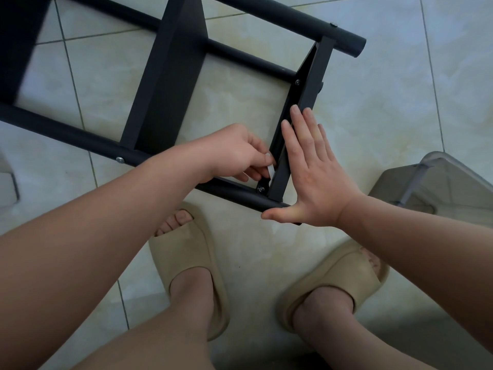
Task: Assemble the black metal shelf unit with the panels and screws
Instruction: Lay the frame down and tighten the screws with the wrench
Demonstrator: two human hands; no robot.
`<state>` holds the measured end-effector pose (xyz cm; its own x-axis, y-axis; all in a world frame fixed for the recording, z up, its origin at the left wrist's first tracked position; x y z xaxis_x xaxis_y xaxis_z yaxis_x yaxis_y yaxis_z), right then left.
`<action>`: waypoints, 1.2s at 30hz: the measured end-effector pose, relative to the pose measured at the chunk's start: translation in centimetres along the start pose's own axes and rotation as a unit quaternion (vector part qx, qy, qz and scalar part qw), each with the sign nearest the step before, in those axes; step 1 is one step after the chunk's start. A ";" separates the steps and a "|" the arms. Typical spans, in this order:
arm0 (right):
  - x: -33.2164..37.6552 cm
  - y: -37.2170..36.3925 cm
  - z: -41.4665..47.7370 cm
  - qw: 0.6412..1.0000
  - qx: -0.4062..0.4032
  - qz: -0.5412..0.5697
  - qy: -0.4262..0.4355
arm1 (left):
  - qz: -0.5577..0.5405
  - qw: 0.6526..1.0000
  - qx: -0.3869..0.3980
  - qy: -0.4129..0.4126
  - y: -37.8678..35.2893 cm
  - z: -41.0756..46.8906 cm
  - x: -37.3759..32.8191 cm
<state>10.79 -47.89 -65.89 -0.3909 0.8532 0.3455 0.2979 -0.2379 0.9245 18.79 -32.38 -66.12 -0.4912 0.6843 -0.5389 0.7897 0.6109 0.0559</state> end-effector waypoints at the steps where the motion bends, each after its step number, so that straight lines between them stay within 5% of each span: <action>1: 0.0 0.0 0.0 1.000 0.000 0.000 0.000 | 0.011 1.000 -0.003 -0.002 0.0 0.0 0.0; 13: 0.0 -0.1 0.0 1.000 -0.003 0.001 0.000 | -0.028 0.999 -0.002 0.025 -0.6 0.1 -0.2; 36: 0.1 -0.2 0.1 1.000 -0.007 -0.003 0.000 | 0.063 0.998 0.014 0.012 -0.6 -0.2 -0.1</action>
<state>10.77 -47.78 -66.03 -0.3922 0.8549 0.3396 0.2826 -0.2394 0.9289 18.31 -32.77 -65.96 -0.3956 0.7649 -0.5084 0.8561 0.5076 0.0976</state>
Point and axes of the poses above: each hand's wrist, its own z-axis towards the middle knuckle, its own y-axis out of the back of the hand, x = y × z, the point moved 3 cm from there along z, towards the middle knuckle, and after that the axes turned 8 degrees about y, right-handed, at the moved point
